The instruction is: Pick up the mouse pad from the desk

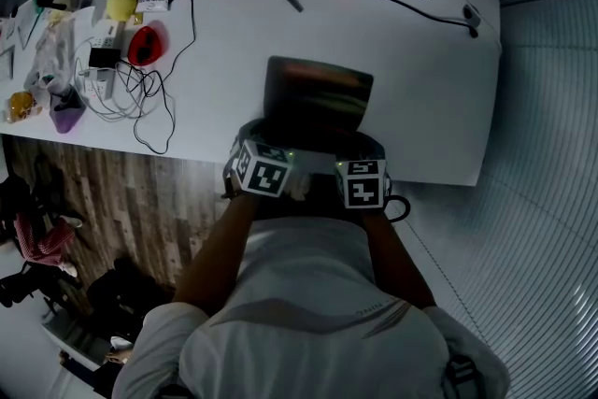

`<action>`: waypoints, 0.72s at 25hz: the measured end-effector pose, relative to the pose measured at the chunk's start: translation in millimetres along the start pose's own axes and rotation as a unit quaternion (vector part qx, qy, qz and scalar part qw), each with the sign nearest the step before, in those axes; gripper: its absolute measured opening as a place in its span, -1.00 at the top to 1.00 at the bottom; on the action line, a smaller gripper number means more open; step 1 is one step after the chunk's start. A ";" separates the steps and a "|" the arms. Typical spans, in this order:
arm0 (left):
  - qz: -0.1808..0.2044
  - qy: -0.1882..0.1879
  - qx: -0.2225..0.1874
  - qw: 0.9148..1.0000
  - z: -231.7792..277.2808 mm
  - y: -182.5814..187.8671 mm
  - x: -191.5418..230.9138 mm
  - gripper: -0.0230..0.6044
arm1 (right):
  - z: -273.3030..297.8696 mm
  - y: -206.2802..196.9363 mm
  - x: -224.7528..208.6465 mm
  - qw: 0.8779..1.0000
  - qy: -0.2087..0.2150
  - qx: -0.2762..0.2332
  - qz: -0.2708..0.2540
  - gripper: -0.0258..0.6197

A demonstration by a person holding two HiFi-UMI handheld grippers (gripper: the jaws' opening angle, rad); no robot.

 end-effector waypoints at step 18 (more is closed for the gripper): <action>-0.005 -0.088 -0.189 0.978 -76.0 42.1 -10.0 0.73 | -83.6 43.4 -2.8 0.985 0.020 -0.170 -0.009 0.78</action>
Point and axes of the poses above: the fingertips, and each gripper's own axes: z forward along the fingers, x to its left, y out of its top, the point moved 9 cm from there along -z, backward along the fingers, and after that the axes turned 2 degrees about x, right-handed, at the moved point
